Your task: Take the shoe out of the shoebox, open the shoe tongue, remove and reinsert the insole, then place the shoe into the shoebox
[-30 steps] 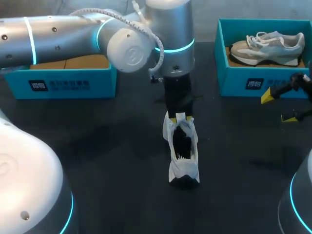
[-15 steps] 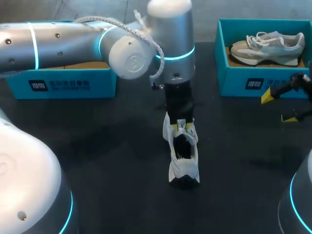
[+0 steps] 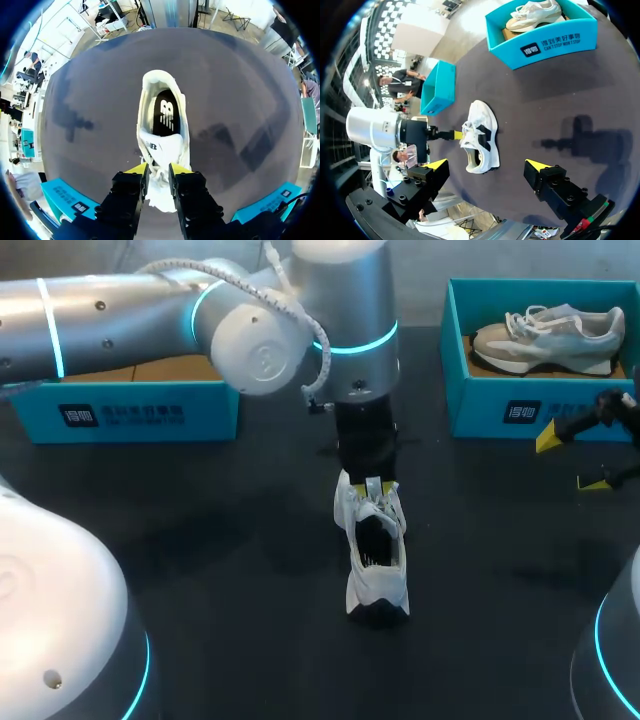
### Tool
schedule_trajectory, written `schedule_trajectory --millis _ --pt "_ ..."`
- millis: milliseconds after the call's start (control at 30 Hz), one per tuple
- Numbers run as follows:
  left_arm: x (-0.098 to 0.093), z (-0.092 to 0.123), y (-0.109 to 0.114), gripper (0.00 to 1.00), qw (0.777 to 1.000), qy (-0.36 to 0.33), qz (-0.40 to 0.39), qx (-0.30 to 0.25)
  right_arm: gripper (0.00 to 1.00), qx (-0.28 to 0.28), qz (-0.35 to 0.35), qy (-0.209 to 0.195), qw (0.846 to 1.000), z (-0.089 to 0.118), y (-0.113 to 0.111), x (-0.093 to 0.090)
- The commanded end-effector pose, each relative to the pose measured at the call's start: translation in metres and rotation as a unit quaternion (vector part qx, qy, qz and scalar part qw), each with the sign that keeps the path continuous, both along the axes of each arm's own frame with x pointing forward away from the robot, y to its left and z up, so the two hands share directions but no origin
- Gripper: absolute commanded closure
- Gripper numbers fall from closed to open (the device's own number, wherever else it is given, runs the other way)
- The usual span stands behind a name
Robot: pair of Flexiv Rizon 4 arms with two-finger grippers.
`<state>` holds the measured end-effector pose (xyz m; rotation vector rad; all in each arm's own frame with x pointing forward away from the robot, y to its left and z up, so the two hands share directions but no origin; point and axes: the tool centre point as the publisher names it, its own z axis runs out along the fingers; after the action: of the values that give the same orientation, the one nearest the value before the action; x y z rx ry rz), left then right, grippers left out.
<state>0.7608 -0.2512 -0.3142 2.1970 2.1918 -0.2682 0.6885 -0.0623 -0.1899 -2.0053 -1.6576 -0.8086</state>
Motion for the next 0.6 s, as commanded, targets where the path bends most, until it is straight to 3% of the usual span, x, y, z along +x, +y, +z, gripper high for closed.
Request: schedule_trajectory --millis 33,600 --pt "0.004 -0.021 -0.014 0.74 1.0 0.011 -0.002 0.009 0.0 -0.002 -0.001 0.001 1.0 0.0 0.001 0.0" --pt "-0.022 -0.045 -0.005 0.76 0.999 0.047 -0.017 0.019 0.0 -0.002 -0.001 0.001 1.0 0.0 0.001 0.0"
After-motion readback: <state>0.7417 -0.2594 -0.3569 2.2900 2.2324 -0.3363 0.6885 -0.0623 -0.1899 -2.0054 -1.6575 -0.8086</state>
